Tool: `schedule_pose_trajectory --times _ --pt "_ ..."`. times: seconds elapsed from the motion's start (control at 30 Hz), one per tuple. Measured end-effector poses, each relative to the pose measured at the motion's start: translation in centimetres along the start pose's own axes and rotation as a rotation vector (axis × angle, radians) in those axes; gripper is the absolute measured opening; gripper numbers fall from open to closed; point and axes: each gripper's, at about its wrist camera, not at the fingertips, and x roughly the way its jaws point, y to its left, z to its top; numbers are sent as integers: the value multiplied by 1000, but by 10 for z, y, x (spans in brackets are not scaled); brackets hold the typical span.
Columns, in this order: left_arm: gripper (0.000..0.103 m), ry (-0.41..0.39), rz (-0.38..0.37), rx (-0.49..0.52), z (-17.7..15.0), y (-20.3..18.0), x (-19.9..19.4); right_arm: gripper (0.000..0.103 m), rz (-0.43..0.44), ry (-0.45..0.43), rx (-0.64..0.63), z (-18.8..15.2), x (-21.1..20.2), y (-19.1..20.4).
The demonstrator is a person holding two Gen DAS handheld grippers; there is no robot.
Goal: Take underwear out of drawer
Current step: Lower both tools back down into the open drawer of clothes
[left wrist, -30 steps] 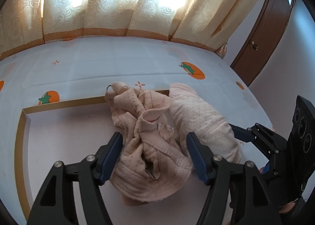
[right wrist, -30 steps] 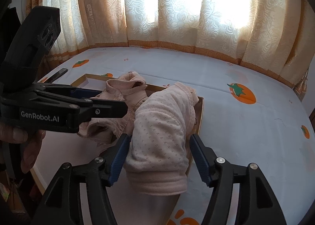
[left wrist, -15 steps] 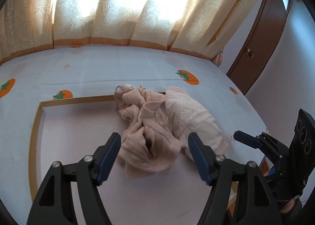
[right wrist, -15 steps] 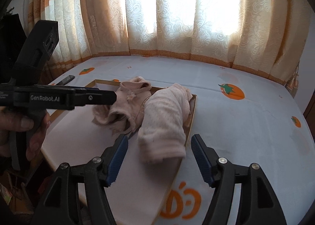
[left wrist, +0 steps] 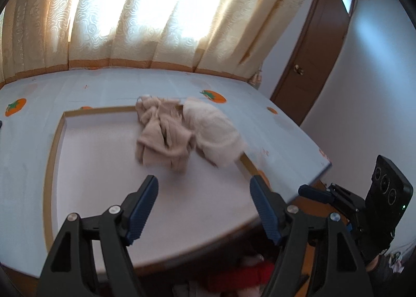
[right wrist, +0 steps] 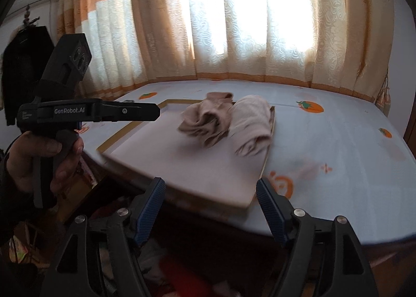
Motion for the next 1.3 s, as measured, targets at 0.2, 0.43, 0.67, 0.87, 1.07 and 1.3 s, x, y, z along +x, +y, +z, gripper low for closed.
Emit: schedule_pose_trajectory --times 0.2,0.43,0.67,0.87,1.07,1.3 --pt "74 2 32 45 -39 2 -34 76 55 -21 -33 -38 -12 30" --pt "77 65 110 75 -90 19 -53 76 62 62 -137 -70 11 55" --pt "77 196 179 42 -131 44 -41 76 57 93 -158 -84 29 60" --pt "77 326 241 -1 -156 68 -19 76 56 115 -203 -92 43 70" --pt "77 414 275 -24 -169 79 -3 76 64 131 -181 -96 49 67" --pt "77 499 317 -35 -178 86 15 76 85 138 -155 -97 50 63"
